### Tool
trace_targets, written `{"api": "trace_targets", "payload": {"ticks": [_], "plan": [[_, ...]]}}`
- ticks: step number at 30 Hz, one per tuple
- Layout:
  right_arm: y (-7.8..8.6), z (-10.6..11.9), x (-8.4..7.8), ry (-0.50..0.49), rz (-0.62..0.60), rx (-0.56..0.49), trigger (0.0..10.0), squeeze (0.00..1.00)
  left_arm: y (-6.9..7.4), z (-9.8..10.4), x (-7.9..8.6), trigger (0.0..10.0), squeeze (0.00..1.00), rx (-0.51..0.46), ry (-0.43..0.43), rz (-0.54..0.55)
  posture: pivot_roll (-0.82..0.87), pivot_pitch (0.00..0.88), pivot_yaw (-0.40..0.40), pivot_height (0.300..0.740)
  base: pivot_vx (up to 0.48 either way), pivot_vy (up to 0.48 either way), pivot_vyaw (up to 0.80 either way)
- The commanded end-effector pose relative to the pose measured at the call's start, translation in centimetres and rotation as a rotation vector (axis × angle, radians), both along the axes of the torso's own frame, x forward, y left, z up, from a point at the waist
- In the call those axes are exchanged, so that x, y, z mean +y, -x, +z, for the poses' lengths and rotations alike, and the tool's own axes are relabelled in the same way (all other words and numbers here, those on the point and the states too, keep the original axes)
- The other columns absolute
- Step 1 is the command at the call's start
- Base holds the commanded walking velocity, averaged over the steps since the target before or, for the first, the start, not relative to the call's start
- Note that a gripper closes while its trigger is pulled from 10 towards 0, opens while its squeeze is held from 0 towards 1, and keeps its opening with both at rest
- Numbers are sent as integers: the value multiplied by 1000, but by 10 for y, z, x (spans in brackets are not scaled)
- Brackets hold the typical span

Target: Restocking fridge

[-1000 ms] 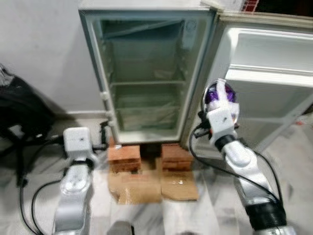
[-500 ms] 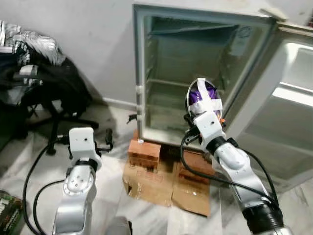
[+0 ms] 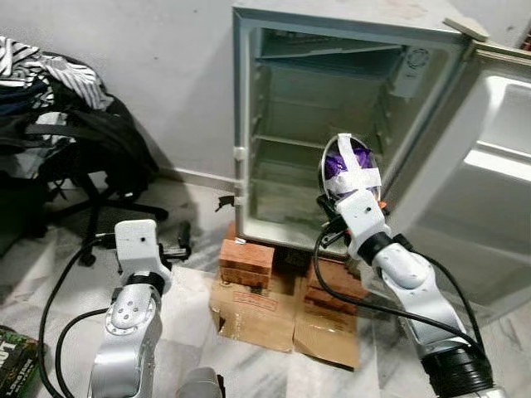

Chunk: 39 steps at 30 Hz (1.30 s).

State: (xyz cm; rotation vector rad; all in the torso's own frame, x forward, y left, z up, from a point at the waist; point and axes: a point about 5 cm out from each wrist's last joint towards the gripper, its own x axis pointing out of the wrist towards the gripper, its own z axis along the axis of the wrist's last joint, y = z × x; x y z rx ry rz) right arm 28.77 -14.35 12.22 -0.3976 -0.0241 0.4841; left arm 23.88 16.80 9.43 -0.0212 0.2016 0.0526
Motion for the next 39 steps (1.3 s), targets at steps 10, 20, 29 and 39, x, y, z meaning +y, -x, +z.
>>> {"api": "trace_targets", "payload": {"ticks": [10, 20, 29, 39], "plan": [[-12, 18, -6, 21, 8, -83, 10000, 0, -3, 4, -1, 10000, 0, -24, -6, -27, 60, 0, -66, 740, 0, 237, 0], [-13, 18, -3, 47, 30, -97, 10000, 0, -3, 6, -1, 10000, 0, -36, 18, -56, 59, 0, -65, 740, 25, 294, 0], [-13, 14, -4, 63, 30, -99, 10000, 0, -3, 4, -1, 10000, 0, -26, 38, -51, 58, 0, -65, 740, 249, 411, 0], [-13, 14, -3, 74, 31, -107, 10000, 0, -4, 5, -6, 10000, 0, -39, 14, -105, 54, 0, -63, 740, 421, 111, 0]]}}
